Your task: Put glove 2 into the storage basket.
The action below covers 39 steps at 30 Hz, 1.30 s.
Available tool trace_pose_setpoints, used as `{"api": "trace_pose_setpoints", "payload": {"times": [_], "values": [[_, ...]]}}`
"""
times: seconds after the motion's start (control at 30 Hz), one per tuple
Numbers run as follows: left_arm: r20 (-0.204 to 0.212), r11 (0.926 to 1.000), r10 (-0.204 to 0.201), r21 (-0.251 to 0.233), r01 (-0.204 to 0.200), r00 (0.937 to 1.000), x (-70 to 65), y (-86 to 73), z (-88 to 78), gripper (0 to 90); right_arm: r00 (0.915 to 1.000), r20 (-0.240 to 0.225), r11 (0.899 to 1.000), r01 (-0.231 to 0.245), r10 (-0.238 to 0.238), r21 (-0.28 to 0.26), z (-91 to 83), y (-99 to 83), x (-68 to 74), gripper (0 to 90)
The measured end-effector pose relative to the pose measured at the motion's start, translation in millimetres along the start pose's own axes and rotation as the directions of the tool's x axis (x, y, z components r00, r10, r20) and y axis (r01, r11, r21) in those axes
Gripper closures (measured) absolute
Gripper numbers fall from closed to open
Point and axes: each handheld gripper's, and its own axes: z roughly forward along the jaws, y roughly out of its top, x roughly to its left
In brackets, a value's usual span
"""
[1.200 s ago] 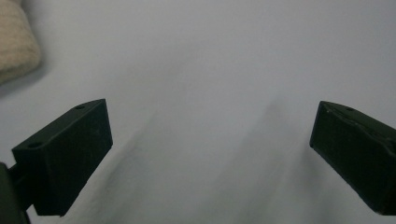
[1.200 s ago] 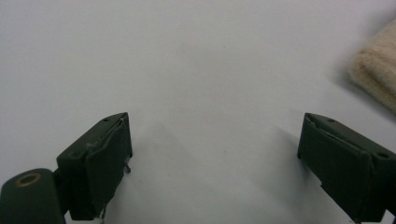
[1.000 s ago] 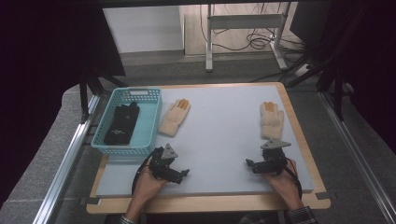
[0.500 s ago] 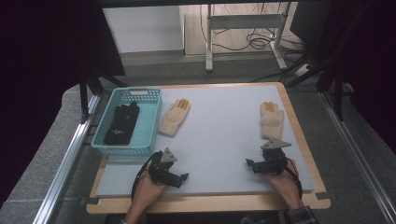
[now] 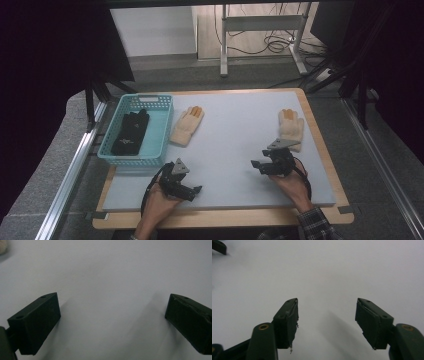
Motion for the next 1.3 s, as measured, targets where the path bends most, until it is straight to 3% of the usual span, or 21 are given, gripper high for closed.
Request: {"api": "trace_pose_setpoints", "payload": {"times": [0.4,0.8,0.97,1.3], "values": [[0.000,1.0000,0.000,0.000,0.000,1.0000,0.0,-0.1,0.0,0.4,0.9957,-0.085,0.999,0.038,-0.037,0.001,40.1,42.9,19.3,47.4],[0.000,1.0000,0.000,0.000,0.000,1.0000,0.2,-0.1,-0.1,0.5,0.9826,-0.176,0.998,0.059,-0.060,-0.010,94.6,85.6,39.7,60.0],[0.001,1.0000,-0.001,-0.001,0.001,1.0000,0.2,-0.2,0.0,0.6,0.9795,-0.196,0.999,0.045,-0.045,-0.006,112.8,96.2,43.1,60.9],[0.001,1.0000,0.000,0.001,0.000,1.0000,0.3,-0.2,-0.2,0.6,0.9779,-0.187,0.996,0.094,-0.093,-0.008,155.9,122.3,62.4,57.2]]}}
